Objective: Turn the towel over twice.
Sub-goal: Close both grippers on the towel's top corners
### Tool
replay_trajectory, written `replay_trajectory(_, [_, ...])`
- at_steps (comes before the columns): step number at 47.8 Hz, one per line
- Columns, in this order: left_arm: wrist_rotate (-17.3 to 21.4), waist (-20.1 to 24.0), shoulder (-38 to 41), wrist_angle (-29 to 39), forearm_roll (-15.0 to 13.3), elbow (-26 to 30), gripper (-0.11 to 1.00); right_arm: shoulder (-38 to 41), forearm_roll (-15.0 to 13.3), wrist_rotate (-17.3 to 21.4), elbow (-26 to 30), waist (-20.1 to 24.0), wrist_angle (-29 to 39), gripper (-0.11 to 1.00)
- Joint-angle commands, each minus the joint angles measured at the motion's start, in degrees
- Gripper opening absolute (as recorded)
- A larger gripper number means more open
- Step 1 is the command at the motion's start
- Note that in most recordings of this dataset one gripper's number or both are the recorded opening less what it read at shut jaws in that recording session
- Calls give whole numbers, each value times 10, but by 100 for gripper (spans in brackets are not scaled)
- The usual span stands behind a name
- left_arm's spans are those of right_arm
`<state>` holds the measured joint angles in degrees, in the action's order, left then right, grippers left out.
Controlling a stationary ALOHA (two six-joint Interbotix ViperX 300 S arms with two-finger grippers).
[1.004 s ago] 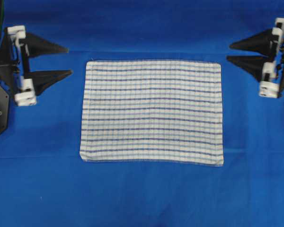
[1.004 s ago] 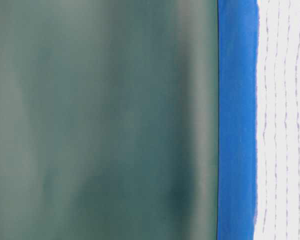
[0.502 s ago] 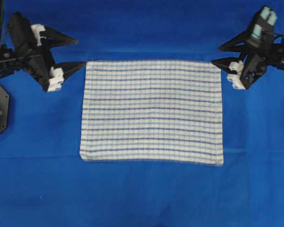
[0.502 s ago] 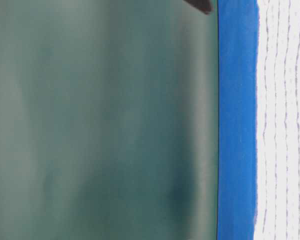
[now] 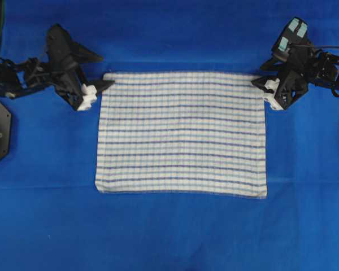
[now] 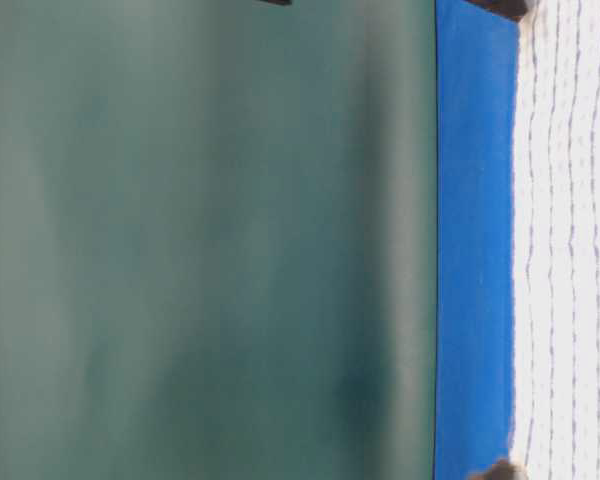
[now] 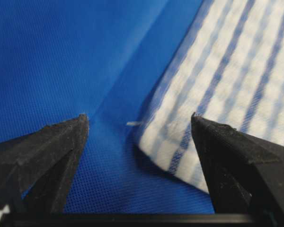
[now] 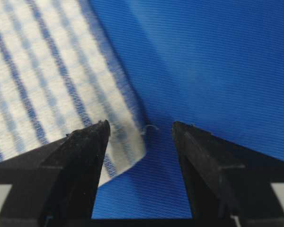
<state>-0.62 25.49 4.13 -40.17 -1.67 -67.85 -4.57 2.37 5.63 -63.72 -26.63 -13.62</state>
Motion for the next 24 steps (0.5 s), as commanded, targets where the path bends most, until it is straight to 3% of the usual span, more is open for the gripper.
replay_trajectory(1, [0,6,17,-7,-1,14,84,3,3,0,2,-9,-16,61])
replay_trajectory(12, [0,8,37,-7,-1,22,83,19,4,-1,-3,-24,-27,60])
replay_trajectory(18, [0,8,37,2,-1,21,79,25,3,-1,0,-25,-25,53])
replay_trajectory(20, [0,8,37,6,-1,21,73,27,3,-1,1,-24,-25,47])
replay_trajectory(24, [0,8,37,17,-1,22,50,26,3,-1,0,-24,-25,29])
